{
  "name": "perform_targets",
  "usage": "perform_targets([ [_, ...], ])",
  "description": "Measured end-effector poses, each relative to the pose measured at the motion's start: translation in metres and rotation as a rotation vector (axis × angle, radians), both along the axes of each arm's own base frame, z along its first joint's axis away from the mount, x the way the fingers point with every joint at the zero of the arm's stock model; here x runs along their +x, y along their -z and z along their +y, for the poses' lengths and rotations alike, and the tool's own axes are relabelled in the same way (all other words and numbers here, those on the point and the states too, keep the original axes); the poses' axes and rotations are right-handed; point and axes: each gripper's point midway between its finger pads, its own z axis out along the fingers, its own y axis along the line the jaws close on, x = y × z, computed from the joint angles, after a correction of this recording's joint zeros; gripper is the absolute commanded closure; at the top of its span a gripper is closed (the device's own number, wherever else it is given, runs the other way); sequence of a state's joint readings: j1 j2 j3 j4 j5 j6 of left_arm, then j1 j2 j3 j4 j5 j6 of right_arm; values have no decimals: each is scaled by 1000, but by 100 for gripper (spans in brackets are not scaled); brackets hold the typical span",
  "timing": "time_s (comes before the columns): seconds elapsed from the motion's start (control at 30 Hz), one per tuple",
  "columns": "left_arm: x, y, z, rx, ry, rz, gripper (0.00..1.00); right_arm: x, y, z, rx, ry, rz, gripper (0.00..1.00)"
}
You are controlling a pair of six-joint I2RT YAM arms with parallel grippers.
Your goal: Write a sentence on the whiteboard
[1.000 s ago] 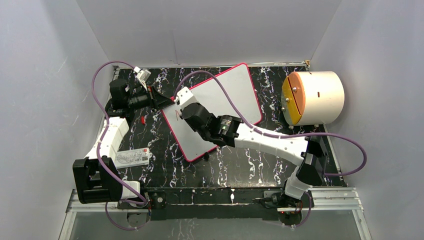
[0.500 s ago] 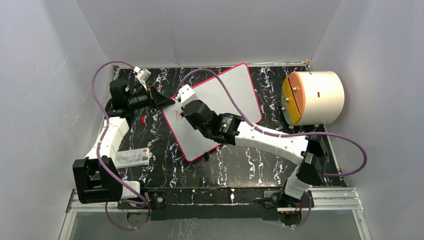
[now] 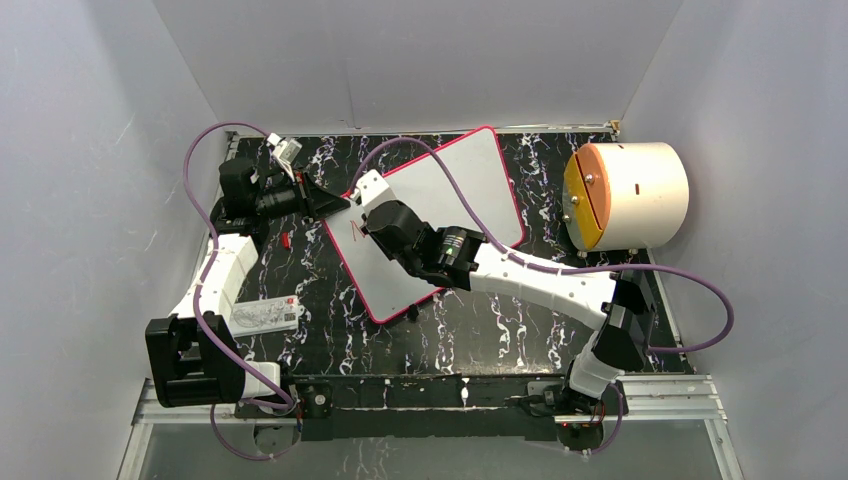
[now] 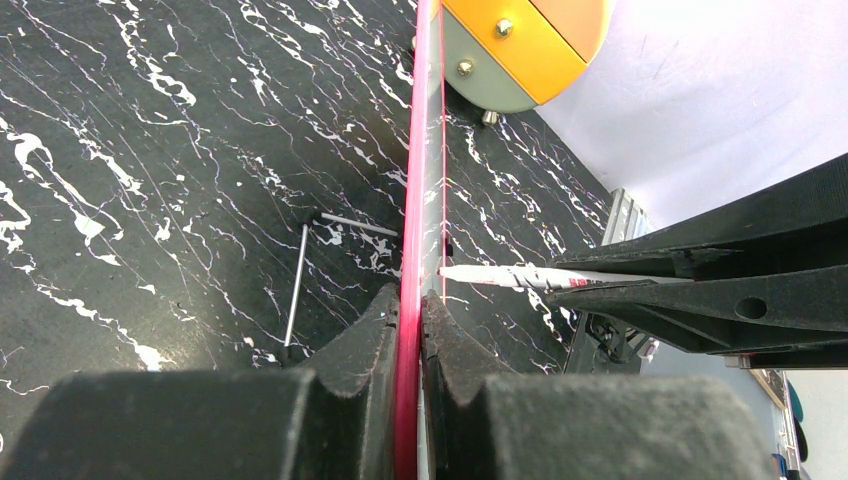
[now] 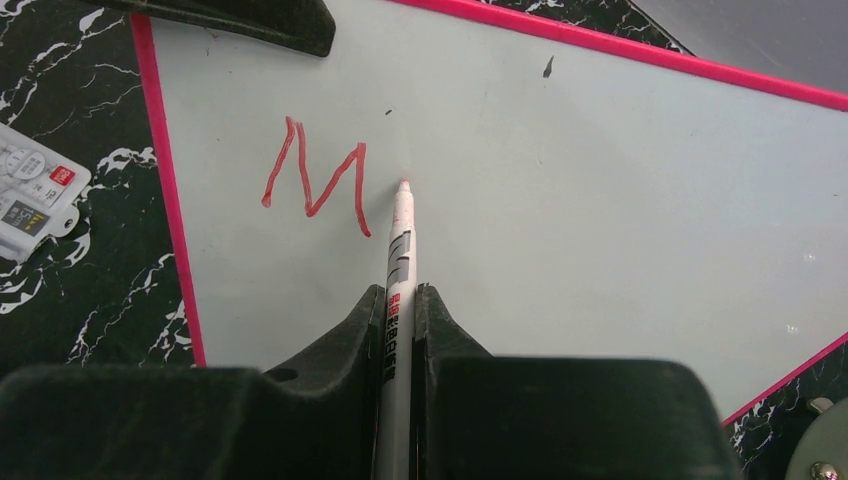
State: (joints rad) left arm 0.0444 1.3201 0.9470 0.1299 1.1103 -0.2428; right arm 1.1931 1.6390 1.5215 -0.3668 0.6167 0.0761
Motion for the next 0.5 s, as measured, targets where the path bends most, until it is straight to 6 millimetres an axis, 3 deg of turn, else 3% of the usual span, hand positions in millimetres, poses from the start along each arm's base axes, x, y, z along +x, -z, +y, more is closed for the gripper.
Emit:
perform_targets([
  [0.5,0,0,0,0,0,1,100,0,7,2,-16,-1,7,100],
])
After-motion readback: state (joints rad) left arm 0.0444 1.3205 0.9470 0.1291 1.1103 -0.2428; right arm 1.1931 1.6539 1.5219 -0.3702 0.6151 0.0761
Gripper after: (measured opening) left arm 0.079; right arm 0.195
